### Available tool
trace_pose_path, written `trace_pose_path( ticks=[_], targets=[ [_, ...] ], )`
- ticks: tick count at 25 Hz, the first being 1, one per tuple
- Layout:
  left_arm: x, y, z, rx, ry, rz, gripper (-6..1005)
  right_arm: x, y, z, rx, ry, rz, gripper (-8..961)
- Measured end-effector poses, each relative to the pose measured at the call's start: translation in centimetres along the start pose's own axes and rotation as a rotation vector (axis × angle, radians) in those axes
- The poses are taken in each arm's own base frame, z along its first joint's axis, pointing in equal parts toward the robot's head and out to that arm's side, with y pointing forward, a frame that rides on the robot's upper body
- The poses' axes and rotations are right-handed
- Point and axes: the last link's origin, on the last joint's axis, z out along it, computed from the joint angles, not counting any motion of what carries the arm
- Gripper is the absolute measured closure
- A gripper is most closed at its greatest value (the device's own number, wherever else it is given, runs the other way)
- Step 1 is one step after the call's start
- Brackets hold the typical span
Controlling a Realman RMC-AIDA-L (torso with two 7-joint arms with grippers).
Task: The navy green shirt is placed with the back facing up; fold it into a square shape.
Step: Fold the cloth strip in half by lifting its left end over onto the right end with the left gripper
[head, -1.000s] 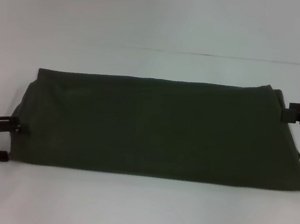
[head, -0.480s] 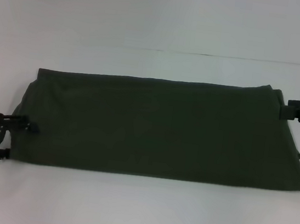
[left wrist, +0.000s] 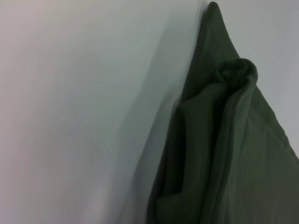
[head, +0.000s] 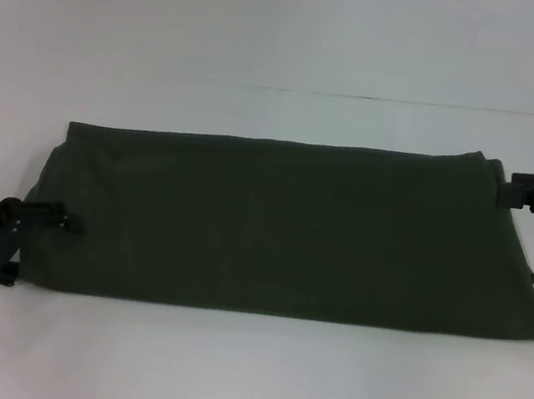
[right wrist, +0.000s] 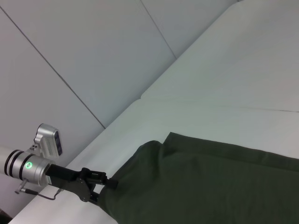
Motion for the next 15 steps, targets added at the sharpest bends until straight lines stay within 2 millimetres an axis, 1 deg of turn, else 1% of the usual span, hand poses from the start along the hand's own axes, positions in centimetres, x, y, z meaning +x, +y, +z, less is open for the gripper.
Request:
trace_pose_path(
  ticks=[12,14,15],
  targets=[
    [0.09,0.12,0.01,-0.005,0.004,0.003,120,-0.14,0.02,0.03,-0.001,-0.003,-0.001,86],
    [0.1,0.11,0.01,-0.004,0.004,0.003,330,-0.14,0.02,0.03,-0.001,-0.003,-0.001,86],
    [0.1,0.11,0.01,-0.004,0.004,0.003,348,-0.14,0.01,0.02,0.0,-0.003,-0.001,86]
  ],
)
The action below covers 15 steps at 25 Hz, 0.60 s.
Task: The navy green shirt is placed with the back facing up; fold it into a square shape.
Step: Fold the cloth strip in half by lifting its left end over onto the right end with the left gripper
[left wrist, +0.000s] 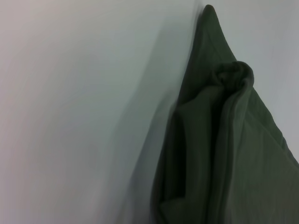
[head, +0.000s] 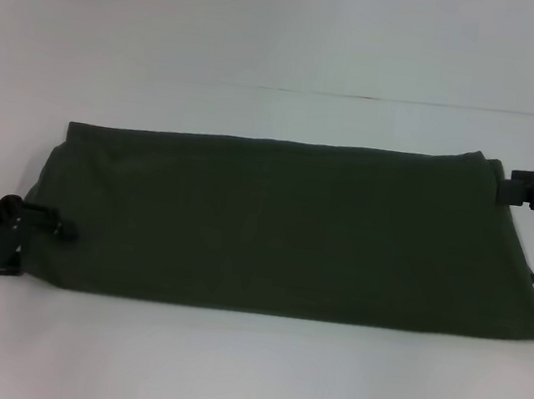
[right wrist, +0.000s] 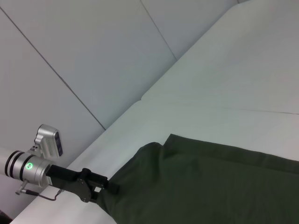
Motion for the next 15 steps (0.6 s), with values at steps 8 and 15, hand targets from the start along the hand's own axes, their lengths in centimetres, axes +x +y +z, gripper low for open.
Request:
trace_pose_path(
  ticks=[8,15],
  targets=[
    [-0.03,-0.01,0.03,-0.001,0.0,0.0,489,0.05,-0.05,-0.02,0.003,0.0,0.001,86],
    [-0.05,0.0,0.04,-0.002,0.0,0.003,527,0.11,-0.1,0.03,0.007,0.005,0.0,86]
  ],
)
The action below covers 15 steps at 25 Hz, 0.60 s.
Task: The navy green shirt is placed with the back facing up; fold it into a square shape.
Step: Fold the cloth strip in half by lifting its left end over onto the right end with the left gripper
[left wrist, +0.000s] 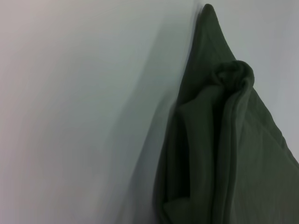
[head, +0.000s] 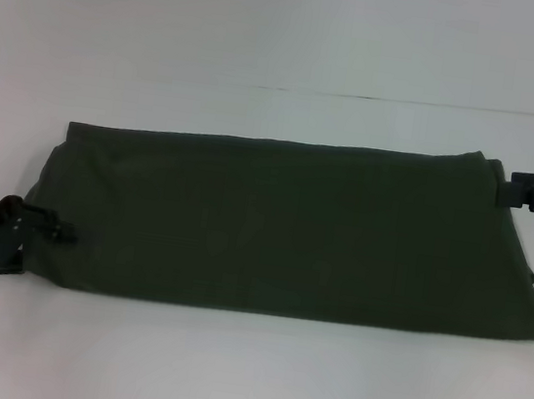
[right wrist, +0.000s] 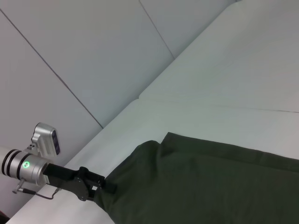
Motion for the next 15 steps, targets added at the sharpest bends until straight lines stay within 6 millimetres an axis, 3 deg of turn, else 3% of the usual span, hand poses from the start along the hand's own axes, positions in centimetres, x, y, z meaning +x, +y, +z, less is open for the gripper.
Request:
trace_pose_path(
  ticks=[6,11,15],
  targets=[
    [-0.04,0.01,0.04,-0.001,-0.002,0.011,539,-0.01,0.0,0.01,0.0,0.0,-0.003,86],
    [-0.03,0.1,0.09,-0.002,-0.003,0.016,718,-0.01,0.0,0.01,0.0,0.0,-0.003,86],
    [-0.02,0.09,0.07,-0.003,-0.001,0.016,800,-0.01,0.01,0.01,0.0,0.0,-0.003,86]
  ],
)
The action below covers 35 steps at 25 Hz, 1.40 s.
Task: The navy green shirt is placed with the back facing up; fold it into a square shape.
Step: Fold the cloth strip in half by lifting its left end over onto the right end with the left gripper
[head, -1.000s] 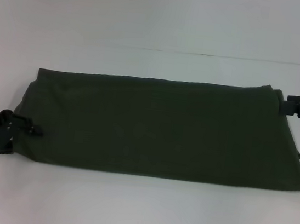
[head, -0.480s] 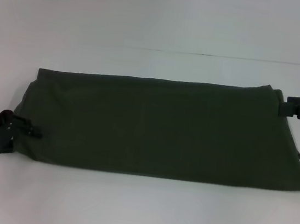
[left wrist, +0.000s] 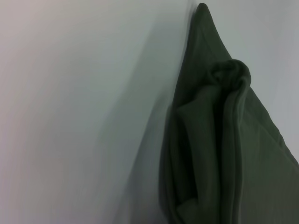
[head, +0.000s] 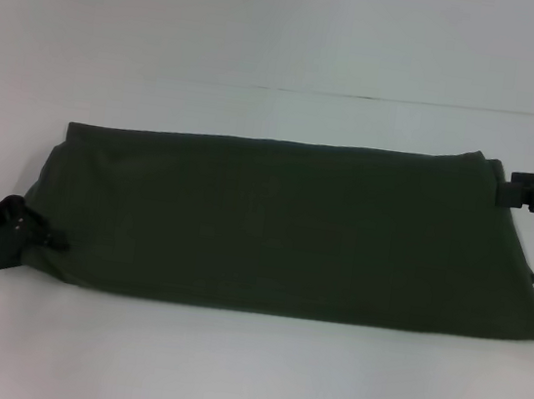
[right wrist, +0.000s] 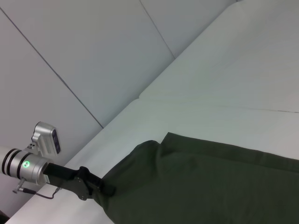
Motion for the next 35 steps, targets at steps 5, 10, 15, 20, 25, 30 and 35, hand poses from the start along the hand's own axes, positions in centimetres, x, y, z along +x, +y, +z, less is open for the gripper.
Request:
trace_pose_path(
  ticks=[5,10,15,20,25,30,35],
  targets=[
    [0.08,-0.12,0.03,0.009,0.006,0.004,888,-0.08,0.03,0.07,-0.002,0.001,-0.003,86],
    [0.03,-0.19,0.0,0.008,0.006,0.003,918,-0.09,0.05,0.12,-0.003,0.001,-0.002,86],
    [-0.06,-0.41,-0.11,0.006,0.009,0.002,925,-0.06,0.08,0.27,-0.005,0.002,-0.001,86],
    [-0.03,-0.37,-0.16,-0.002,0.012,-0.006,928,-0.04,0.12,0.41,-0.007,0.004,0.001,86],
    [-0.03,-0.4,-0.21,-0.021,0.028,-0.024,909,0.1,0.1,0.38,-0.007,0.003,0.004,86],
    [-0.1,-0.5,-0.14,-0.021,0.031,-0.031,815,0.23,0.07,0.32,-0.005,0.003,0.006,86],
    [0.07,-0.4,-0.07,-0.017,0.038,-0.019,693,0.28,0.02,0.28,-0.002,0.002,0.004,86]
  ],
)
